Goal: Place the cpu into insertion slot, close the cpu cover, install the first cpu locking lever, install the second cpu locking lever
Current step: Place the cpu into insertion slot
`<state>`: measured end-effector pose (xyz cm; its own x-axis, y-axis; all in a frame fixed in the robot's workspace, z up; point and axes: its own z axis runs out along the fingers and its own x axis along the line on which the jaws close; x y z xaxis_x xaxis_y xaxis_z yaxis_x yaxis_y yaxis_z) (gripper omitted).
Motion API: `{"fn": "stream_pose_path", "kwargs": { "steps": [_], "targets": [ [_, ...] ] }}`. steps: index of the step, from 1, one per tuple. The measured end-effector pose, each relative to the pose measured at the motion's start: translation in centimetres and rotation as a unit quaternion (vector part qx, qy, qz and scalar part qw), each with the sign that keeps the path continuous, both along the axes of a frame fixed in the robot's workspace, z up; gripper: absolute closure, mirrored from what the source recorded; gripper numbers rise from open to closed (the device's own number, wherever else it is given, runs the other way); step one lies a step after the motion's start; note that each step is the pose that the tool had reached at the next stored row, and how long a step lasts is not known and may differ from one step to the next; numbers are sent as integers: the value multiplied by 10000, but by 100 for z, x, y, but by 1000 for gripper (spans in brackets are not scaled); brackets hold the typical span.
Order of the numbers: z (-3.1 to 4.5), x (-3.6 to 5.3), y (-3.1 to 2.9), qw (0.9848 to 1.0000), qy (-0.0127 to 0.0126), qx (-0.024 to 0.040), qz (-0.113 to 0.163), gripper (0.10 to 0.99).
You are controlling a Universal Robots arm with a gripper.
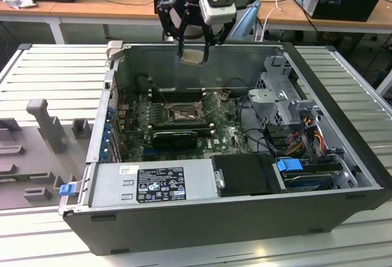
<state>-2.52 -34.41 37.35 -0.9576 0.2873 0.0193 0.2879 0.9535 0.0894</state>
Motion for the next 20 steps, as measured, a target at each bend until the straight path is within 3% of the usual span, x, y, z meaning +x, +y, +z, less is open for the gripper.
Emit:
{"fn": "stream_pose_path", "kwargs": {
  "steps": [20],
  "targets": [
    [-23,0,0,9995,0,-8,-311,557]
  ]
}}
